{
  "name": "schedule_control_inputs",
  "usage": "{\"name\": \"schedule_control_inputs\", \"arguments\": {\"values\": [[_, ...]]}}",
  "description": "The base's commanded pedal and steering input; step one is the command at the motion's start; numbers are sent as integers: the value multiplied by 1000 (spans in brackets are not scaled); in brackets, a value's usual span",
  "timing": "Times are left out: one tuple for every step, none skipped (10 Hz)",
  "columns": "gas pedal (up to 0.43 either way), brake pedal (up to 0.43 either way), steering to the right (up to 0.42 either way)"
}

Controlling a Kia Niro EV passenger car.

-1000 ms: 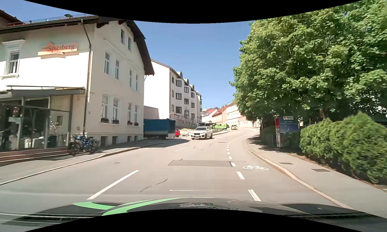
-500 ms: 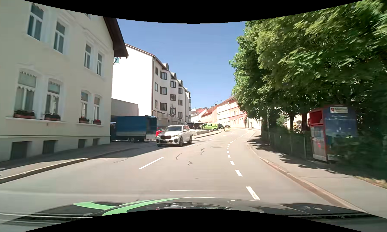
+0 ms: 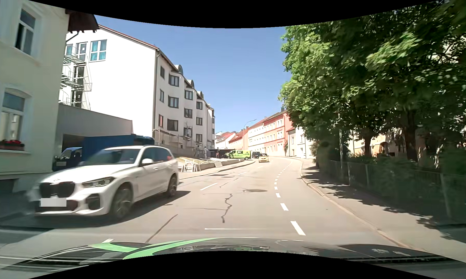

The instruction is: Follow the waypoints while adhering to traffic rules and regulations

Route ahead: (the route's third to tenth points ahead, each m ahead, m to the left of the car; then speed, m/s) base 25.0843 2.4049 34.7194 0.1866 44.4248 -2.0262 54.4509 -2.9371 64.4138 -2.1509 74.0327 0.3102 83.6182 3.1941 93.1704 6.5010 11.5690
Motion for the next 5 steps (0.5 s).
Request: {"name": "schedule_control_inputs", "arguments": {"values": [[157, 0, 58], [169, 0, 59], [169, 0, 60], [177, 0, 61], [177, 0, 61]]}}
